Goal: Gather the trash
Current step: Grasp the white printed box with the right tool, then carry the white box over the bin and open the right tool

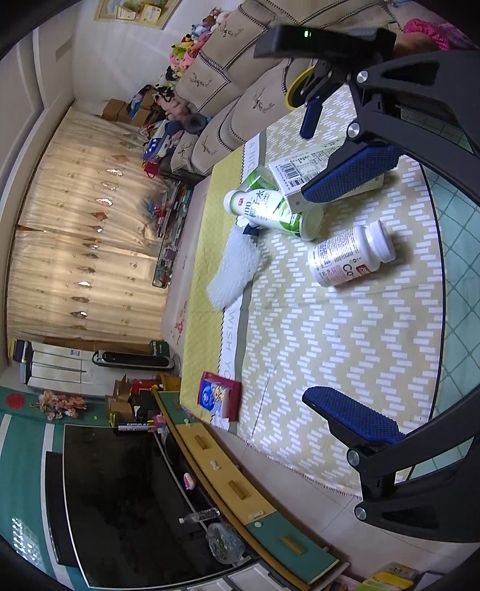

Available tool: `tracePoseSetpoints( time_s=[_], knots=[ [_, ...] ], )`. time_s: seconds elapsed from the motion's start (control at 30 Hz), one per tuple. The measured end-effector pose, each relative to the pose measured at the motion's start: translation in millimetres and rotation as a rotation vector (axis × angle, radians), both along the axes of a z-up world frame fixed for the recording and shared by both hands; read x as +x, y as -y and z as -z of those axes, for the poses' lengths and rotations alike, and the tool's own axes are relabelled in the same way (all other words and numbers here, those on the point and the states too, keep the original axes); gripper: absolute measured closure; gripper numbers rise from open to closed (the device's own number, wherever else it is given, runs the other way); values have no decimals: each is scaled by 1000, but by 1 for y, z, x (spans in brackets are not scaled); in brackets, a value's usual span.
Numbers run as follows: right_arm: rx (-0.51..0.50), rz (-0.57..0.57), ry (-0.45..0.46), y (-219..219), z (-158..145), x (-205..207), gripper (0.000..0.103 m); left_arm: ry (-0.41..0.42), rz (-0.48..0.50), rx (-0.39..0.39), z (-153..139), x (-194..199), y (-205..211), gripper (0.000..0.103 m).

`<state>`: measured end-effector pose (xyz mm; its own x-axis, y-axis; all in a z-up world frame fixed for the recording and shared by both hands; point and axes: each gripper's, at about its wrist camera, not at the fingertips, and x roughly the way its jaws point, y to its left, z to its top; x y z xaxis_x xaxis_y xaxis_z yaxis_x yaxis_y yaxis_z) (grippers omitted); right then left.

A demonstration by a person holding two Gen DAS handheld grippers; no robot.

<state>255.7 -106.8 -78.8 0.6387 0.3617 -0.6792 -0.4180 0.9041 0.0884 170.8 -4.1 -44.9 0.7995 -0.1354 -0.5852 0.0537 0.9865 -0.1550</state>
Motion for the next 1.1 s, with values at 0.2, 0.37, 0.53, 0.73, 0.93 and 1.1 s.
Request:
tracePoseSetpoints(
  time_s=[0.2,0.37,0.53,0.73,0.93,1.1],
  knots=[
    [-16,3,-36,-4,10,9,12,-19,0,-9,9,10,1,5],
    [-10,-2,-59,-9,16,19,15,-38,0,-12,18,15,1,5],
    [18,-18,-102,-12,22,22,33,-50,1,-13,24,17,1,5],
    [31,-8,-92,-7,18,14,34,-68,12,-9,31,21,5,5],
    [74,21,-64,9,10,1,34,-77,23,-4,34,23,10,5],
    [101,73,-34,36,0,-12,34,-88,37,7,37,25,18,5]
  ],
)
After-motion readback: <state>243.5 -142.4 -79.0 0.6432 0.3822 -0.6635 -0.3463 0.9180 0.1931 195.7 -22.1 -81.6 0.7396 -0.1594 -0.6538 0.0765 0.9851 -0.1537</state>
